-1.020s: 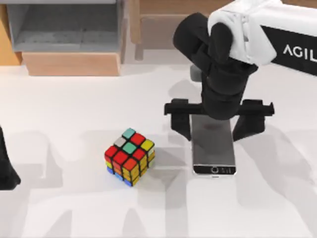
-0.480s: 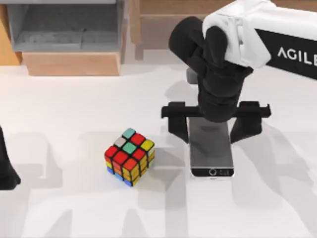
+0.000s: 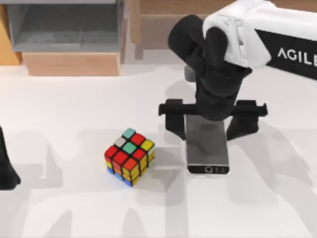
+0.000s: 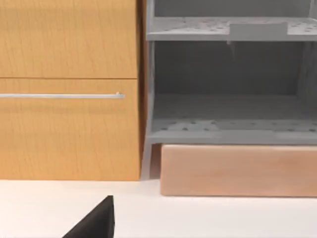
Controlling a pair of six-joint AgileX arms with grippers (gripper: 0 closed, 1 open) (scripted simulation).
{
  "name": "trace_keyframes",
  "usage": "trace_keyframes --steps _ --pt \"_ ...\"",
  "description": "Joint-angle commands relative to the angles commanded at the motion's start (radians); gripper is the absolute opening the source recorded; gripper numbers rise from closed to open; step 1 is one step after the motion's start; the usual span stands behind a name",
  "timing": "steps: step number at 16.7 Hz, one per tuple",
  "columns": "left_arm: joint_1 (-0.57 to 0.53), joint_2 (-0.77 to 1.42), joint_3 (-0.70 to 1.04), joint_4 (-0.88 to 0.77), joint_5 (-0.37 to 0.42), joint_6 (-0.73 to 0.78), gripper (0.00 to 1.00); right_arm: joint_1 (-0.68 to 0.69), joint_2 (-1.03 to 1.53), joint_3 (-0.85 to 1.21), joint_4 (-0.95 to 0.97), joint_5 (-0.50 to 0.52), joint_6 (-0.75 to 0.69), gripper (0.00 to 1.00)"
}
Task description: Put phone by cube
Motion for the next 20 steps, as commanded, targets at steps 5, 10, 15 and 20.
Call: trace_keyframes --steps 5,10,15,20 --pt "0.000 0.000 0.000 0.000 0.000 0.000 1.00 0.001 -0.004 -0.013 0.049 -0.002 0.001 0.00" --pt "0.000 0.000 0.000 0.000 0.000 0.000 1.00 0.004 -0.005 -0.043 0.098 0.000 0.001 0.00" --pt "0.000 0.000 0.000 0.000 0.000 0.000 1.00 0.007 0.018 -0.089 0.137 0.005 0.001 0.00" --pt "0.000 0.000 0.000 0.000 0.000 0.000 1.00 0.009 0.060 -0.133 0.152 0.009 0.002 0.00"
